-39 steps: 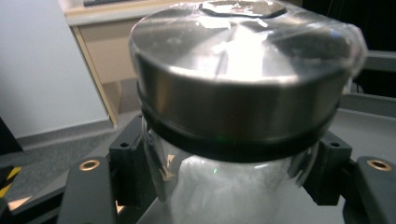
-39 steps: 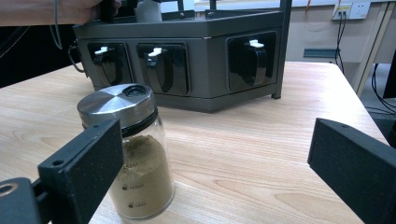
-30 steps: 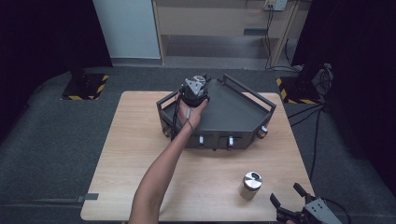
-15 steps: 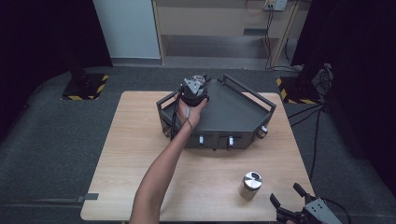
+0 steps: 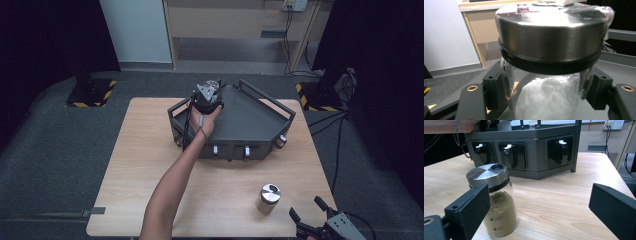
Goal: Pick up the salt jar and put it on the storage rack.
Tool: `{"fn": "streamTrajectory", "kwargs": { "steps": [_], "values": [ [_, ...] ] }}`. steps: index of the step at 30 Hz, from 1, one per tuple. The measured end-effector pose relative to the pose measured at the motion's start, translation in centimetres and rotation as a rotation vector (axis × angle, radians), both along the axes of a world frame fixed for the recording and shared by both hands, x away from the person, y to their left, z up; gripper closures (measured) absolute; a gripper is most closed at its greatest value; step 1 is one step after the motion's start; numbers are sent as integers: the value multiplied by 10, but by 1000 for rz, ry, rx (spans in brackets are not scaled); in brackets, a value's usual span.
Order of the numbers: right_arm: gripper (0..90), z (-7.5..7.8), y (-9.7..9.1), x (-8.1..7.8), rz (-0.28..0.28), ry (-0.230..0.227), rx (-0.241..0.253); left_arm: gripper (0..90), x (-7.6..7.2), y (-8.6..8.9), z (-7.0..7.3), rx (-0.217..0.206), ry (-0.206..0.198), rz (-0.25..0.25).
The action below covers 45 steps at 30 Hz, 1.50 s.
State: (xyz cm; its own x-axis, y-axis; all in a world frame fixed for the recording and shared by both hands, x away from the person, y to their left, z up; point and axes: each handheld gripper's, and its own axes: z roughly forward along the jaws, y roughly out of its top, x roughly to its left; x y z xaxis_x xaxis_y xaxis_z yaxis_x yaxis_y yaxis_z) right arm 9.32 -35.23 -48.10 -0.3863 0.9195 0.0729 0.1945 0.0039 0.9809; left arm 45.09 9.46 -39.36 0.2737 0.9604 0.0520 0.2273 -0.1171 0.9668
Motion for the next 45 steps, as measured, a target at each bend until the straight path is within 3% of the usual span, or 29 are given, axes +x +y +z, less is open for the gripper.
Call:
{"fn": "streamTrajectory", "kwargs": {
  "steps": [5,6,7,10,22,26,31,36,45],
  "values": [
    [39,1,1,-1,1,-5,-3,279,-1,0,0,3,-3,3],
    [39,1,1,-1,1,-5,-3,211,-1,0,0,3,-3,3],
    [39,1,1,-1,1,-6,-4,211,-2,-1,1,2,2,9],
    [38,1,1,-1,1,-8,-3,92,-6,-3,3,16,-10,18],
    [38,3,4,-2,14,-21,-10,53,-22,-1,18,23,-40,8],
    [38,3,5,-3,18,-18,-13,53,-34,1,29,30,-79,15],
    [38,4,6,-4,16,-27,-16,53,-45,3,44,7,-108,35],
    [38,4,5,-5,10,-22,-7,53,-61,4,56,31,-127,39],
    [37,5,4,-9,13,-31,-12,57,-110,19,69,24,-170,-1]
  ]
}}
